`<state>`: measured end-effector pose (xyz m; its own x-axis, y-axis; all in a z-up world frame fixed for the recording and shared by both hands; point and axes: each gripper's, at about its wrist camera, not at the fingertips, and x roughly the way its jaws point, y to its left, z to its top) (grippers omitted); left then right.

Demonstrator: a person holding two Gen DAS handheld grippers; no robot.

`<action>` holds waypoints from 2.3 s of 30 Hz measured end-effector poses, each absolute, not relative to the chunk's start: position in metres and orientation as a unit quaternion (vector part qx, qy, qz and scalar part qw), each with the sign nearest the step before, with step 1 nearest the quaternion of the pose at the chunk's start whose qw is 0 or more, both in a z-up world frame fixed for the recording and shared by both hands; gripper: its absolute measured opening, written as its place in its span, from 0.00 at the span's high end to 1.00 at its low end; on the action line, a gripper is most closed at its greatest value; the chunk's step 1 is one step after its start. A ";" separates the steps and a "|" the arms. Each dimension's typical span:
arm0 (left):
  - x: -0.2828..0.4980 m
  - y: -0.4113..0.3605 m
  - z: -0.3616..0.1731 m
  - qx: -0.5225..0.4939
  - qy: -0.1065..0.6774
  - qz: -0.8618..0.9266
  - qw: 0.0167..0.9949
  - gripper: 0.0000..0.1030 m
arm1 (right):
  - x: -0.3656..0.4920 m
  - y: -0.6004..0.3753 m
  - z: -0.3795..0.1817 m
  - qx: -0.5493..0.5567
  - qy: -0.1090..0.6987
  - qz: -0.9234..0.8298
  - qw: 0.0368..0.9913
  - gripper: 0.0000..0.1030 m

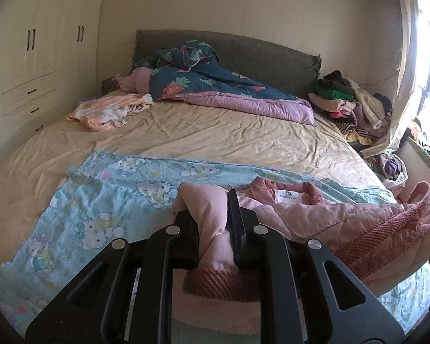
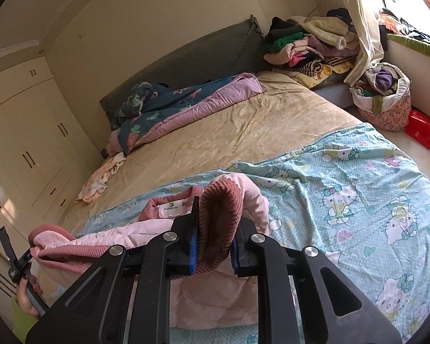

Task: Fold large clothes
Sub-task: 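Carry the held hem with both grippers toward the collar, then lay the hem over the collar and open both grippers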

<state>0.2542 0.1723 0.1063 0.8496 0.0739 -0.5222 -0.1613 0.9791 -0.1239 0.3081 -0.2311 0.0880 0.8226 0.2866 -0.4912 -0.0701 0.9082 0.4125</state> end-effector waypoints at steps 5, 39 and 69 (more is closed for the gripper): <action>0.266 0.173 0.104 -0.077 0.271 0.065 0.957 0.90 | 0.324 -0.234 0.084 0.200 0.292 0.093 0.931 0.84; 0.308 0.162 0.074 -0.046 0.288 0.070 0.954 0.86 | 0.359 -0.240 0.054 0.192 0.288 0.078 0.935 0.29; 0.297 0.140 0.075 -0.016 0.277 0.080 0.958 0.15 | 0.332 -0.190 0.001 0.067 0.332 0.075 0.938 0.21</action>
